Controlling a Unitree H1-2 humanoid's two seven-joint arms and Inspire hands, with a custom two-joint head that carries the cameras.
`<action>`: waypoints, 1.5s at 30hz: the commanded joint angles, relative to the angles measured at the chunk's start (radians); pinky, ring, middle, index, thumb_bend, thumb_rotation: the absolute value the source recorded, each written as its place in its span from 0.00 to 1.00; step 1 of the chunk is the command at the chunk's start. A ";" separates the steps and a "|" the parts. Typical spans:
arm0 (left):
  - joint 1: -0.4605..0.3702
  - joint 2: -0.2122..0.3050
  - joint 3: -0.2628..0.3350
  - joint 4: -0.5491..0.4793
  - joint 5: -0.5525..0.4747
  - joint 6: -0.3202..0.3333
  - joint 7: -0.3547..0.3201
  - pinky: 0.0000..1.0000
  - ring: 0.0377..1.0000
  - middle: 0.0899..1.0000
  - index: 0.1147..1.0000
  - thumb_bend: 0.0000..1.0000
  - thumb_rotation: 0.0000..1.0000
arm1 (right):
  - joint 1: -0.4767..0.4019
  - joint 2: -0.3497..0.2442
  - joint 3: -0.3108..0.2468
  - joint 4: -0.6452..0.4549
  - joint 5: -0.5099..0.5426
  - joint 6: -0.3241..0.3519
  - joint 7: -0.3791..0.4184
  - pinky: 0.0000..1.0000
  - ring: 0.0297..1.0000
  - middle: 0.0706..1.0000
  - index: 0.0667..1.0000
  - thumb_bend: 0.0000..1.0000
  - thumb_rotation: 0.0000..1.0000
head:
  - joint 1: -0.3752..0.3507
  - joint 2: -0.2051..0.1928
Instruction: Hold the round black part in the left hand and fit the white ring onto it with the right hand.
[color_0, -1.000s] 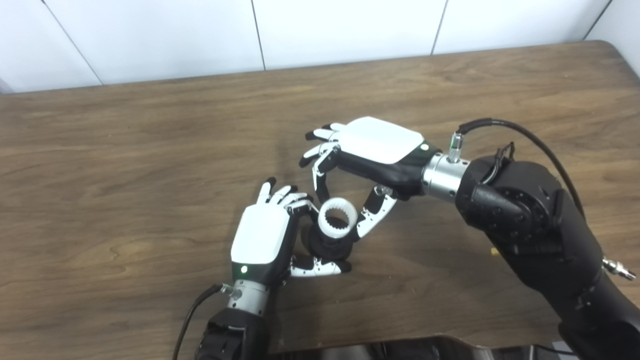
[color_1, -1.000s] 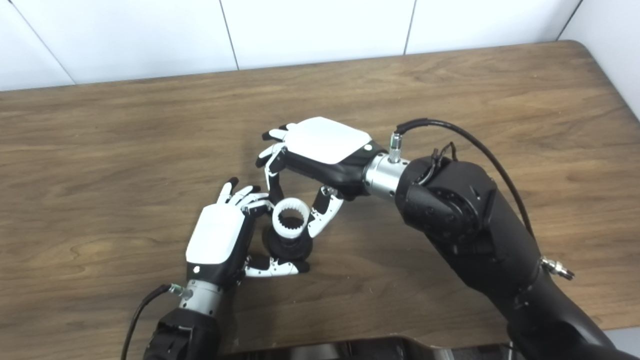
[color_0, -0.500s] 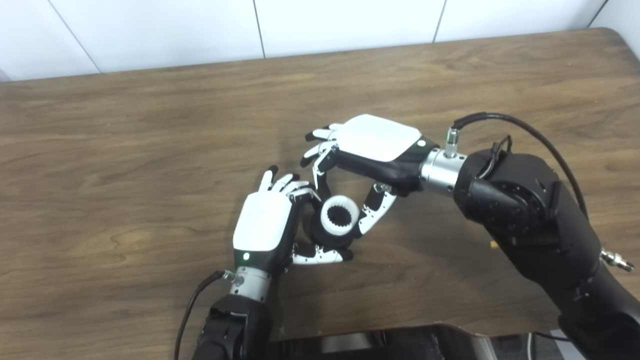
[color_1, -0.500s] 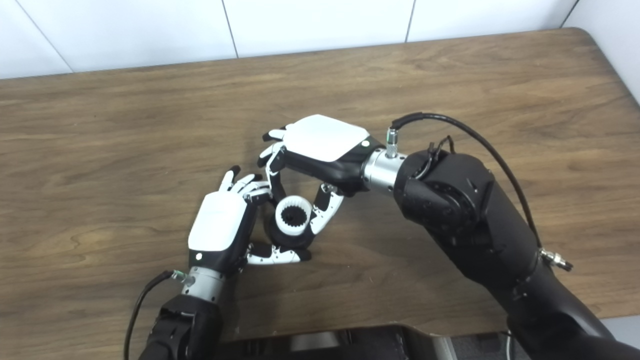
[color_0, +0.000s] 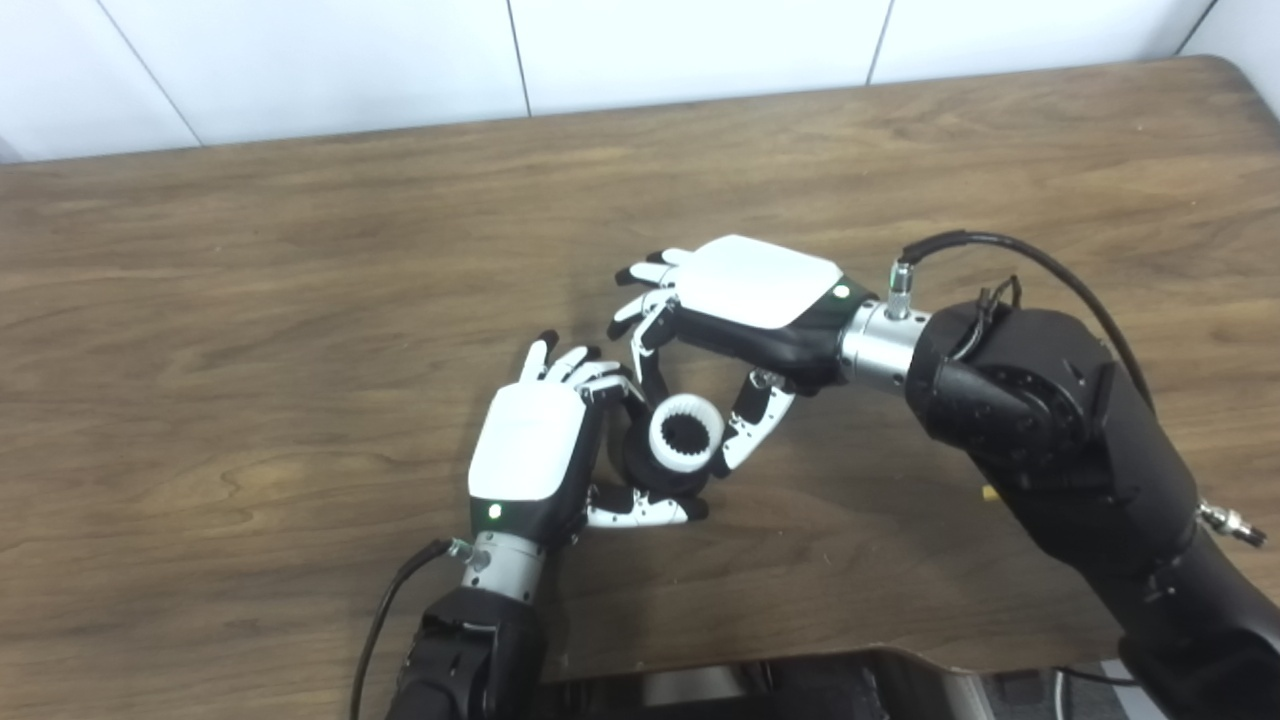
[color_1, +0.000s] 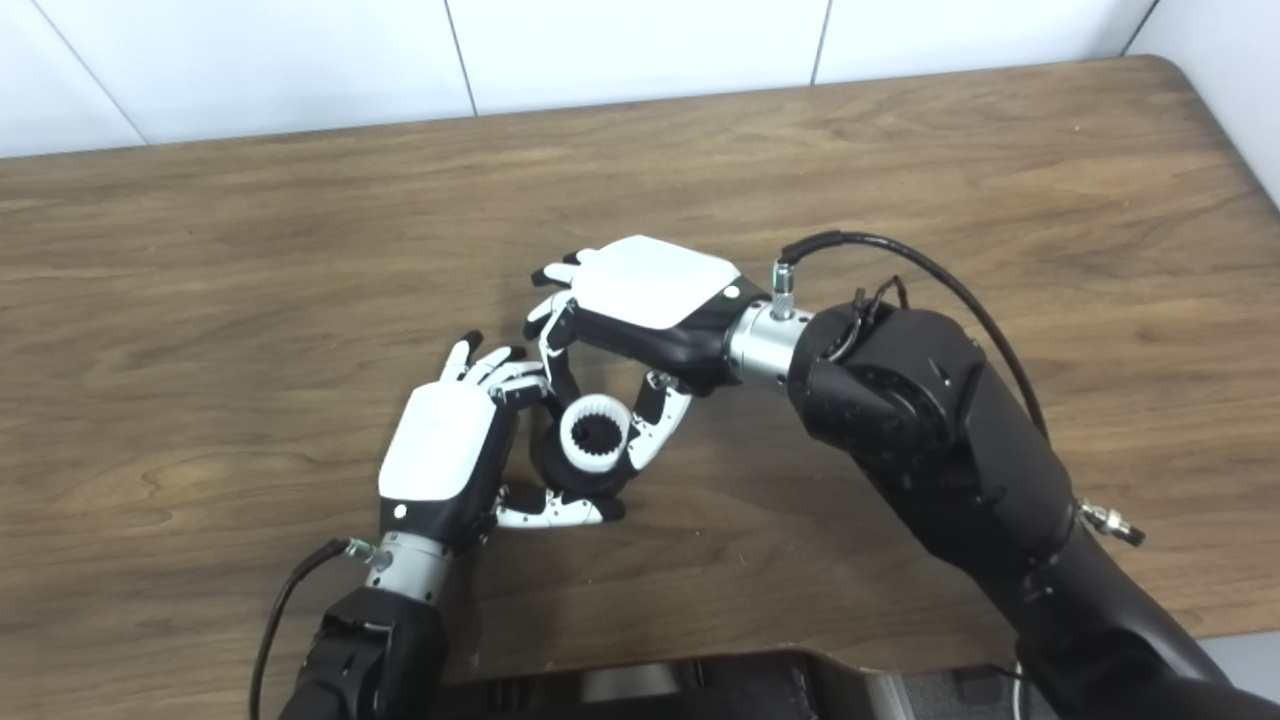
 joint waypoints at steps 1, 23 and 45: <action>-0.012 -0.013 -0.008 -0.019 0.016 0.003 -0.003 1.00 0.87 0.74 0.42 0.52 0.06 | -0.022 0.007 -0.018 -0.007 -0.005 -0.018 -0.035 1.00 0.98 0.83 0.45 0.52 0.13 | 0.001 0.001; -0.017 -0.016 -0.019 -0.021 0.018 0.014 0.004 1.00 0.87 0.74 0.42 0.52 0.05 | -0.025 0.034 -0.020 0.005 -0.028 -0.020 -0.036 0.98 0.97 0.83 0.45 0.52 0.13 | 0.003 0.005; -0.022 -0.023 -0.024 -0.022 0.017 0.021 0.004 1.00 0.87 0.74 0.42 0.52 0.05 | -0.027 0.022 -0.013 0.009 -0.019 -0.016 -0.012 0.95 0.98 0.83 0.45 0.52 0.13 | 0.011 0.008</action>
